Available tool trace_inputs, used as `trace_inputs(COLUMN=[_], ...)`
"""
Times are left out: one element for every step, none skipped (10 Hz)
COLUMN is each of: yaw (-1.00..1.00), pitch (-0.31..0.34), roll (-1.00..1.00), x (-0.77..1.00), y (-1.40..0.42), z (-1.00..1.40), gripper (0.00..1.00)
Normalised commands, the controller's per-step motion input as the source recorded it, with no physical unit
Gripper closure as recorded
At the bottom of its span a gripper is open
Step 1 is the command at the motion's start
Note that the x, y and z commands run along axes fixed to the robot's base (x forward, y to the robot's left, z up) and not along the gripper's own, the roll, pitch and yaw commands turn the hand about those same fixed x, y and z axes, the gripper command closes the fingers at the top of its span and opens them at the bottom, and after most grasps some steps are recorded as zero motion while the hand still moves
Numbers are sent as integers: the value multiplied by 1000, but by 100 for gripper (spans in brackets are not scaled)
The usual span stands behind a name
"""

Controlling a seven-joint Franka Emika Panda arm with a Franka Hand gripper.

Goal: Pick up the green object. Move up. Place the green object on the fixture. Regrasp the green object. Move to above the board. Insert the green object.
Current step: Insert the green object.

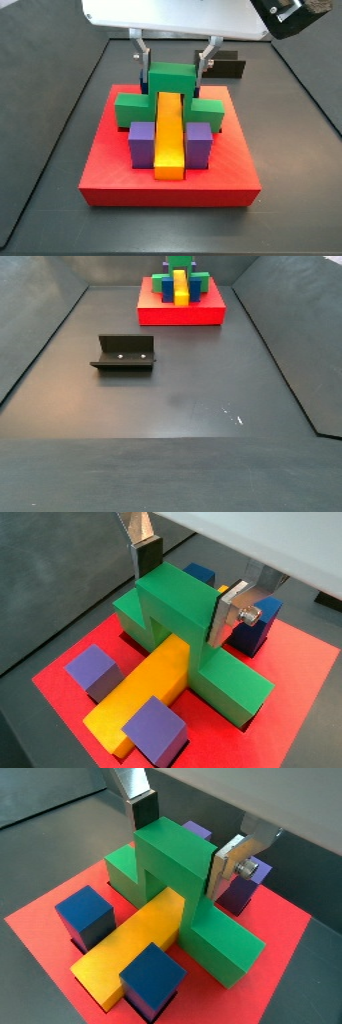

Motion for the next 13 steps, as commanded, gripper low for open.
trace_inputs(yaw=[0, 120, 189, 174, 106, 14, 0, 0, 0, 0, 0, 0, -3], pitch=[-26, -4, 0, 0, 0, 0, 0, -36, -100, -134, -131, -139, -57], roll=[-13, -36, 0, 0, 0, 1, 0, 0, 0, 0, 0, 0, 43], x=[83, 289, 394, 343, 191, 54, 97, 140, 203, 174, 183, 157, 9], y=[-54, -151, -129, -71, -14, 0, 0, 37, 171, 149, 160, 123, 0], z=[-317, -149, -114, -174, -169, -180, -257, -409, -689, -886, -889, -891, -663], gripper=[100, 100, 100, 100, 100, 100, 100, 100, 100, 100, 100, 100, 100])
